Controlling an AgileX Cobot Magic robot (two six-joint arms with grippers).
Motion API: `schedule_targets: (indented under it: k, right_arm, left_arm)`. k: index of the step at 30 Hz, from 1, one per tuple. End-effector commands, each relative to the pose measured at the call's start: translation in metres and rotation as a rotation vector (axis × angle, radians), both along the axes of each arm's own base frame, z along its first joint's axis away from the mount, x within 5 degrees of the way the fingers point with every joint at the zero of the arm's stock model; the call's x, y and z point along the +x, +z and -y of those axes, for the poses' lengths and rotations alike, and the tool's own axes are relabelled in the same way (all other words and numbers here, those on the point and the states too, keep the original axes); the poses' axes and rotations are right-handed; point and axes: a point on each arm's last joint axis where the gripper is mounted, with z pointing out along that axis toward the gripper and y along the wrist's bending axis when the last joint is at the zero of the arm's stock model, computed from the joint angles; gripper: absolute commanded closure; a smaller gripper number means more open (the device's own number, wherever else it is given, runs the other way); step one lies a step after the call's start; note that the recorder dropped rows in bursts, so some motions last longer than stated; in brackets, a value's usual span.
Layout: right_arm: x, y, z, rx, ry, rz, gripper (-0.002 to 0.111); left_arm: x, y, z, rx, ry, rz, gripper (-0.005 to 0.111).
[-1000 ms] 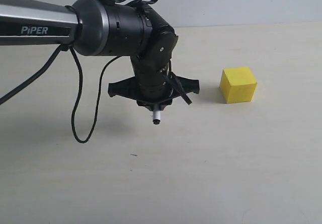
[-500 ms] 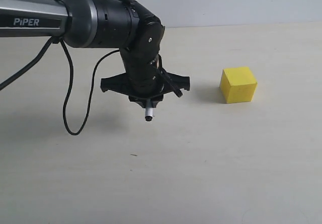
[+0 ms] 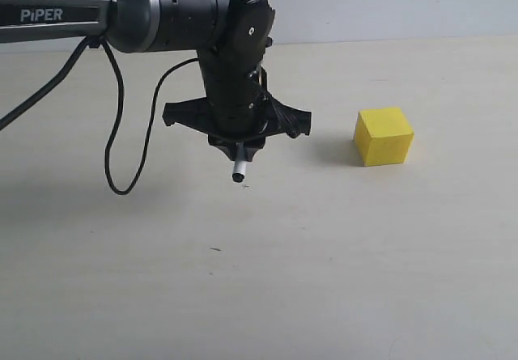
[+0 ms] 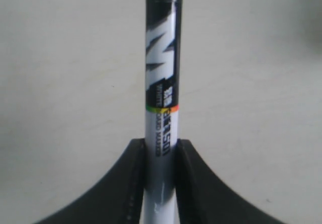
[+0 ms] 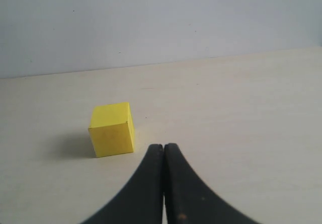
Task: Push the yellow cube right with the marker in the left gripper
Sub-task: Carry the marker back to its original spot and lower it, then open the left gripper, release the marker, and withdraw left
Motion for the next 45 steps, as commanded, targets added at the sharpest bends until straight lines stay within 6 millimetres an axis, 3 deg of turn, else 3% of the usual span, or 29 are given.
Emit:
schedule_targets:
  k: [1, 12, 36, 39, 45]
  right_arm:
    - [0.0, -0.001, 0.0, 0.0, 0.001, 0.002, 0.108]
    - [0.0, -0.001, 0.0, 0.0, 0.001, 0.002, 0.108]
    - [0.0, -0.001, 0.0, 0.0, 0.001, 0.002, 0.108]
    - [0.0, -0.001, 0.0, 0.0, 0.001, 0.002, 0.108]
    - [0.0, -0.001, 0.0, 0.0, 0.001, 0.002, 0.108]
  left_arm:
    - [0.0, -0.014, 0.001, 0.031, -0.004, -0.031, 0.107]
    - [0.0, -0.049, 0.007, 0.03, 0.056, -0.109, 0.107]
    - [0.001, -0.067, 0.006, 0.022, 0.173, -0.153, 0.105]
    - [0.001, -0.067, 0.006, 0.023, 0.173, -0.155, 0.092]
    - [0.001, -0.067, 0.005, 0.037, 0.155, -0.148, 0.035]
